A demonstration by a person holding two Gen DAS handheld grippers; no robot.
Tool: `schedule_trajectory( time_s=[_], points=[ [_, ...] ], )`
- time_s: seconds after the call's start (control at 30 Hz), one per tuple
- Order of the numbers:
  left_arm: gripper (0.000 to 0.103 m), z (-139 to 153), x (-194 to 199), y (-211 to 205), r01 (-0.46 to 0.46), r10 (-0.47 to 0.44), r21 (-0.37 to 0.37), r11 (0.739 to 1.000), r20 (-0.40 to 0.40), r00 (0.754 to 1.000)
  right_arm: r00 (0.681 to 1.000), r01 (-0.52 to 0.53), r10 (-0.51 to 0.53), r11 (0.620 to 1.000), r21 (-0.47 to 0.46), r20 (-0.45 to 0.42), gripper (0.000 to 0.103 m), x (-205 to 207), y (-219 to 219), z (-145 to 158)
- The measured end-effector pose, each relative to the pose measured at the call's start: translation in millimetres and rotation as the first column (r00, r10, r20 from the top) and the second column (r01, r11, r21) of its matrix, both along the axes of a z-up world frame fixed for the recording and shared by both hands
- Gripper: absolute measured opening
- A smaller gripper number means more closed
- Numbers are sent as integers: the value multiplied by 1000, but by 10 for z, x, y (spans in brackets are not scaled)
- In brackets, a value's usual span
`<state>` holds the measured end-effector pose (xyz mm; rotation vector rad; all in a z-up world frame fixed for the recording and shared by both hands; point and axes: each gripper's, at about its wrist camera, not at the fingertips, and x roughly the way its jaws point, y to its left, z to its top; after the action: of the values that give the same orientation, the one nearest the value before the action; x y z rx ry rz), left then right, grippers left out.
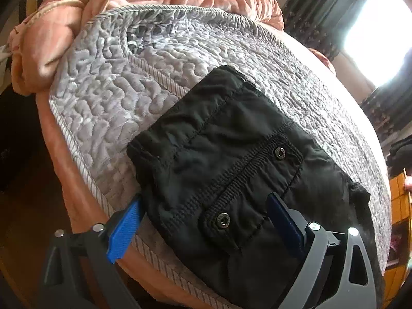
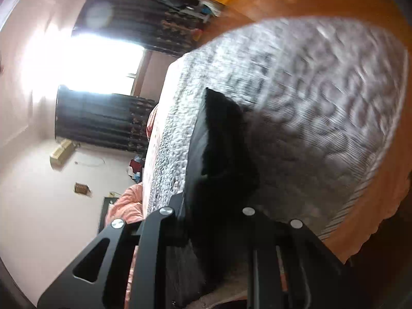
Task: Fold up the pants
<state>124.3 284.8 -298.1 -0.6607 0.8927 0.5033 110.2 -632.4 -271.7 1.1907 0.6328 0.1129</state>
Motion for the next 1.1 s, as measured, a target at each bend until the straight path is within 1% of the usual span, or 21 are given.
schedule_trajectory(
  time_s=[0.13,0.23,0.3,0.37,0.6,0.8,0.9,1.0,1.1],
  points=[
    [95,12,-61,-4,-27,27,1,1000,21,999,1000,-15,18,994,-106,25,18,4,176,413],
    [95,34,-133,12,-55,55,-4,998,48,997,999,-27,36,980,-199,41,18,-7,355,727],
    [95,63,-152,15,-58,57,6,998,58,997,997,-30,45,970,-242,55,18,-29,462,899],
    [95,101,-173,21,-54,53,6,999,76,996,996,-31,54,953,-302,68,17,-60,596,1099],
    [96,128,-245,37,-69,68,1,998,97,993,994,-27,69,895,-446,80,17,-106,978,1538],
    [96,121,-207,8,-44,44,6,999,93,995,994,-36,86,842,-539,67,17,-124,1219,1703],
    [96,116,-194,3,-37,37,0,999,94,995,994,-37,86,822,-568,61,17,-136,1309,1767],
    [96,117,-201,4,-37,37,-4,999,98,995,995,-37,87,792,-610,52,16,-126,1410,1839],
    [96,114,-204,7,-37,37,-7,999,96,995,995,-35,84,775,-631,49,16,-145,1493,1925]
  ],
)
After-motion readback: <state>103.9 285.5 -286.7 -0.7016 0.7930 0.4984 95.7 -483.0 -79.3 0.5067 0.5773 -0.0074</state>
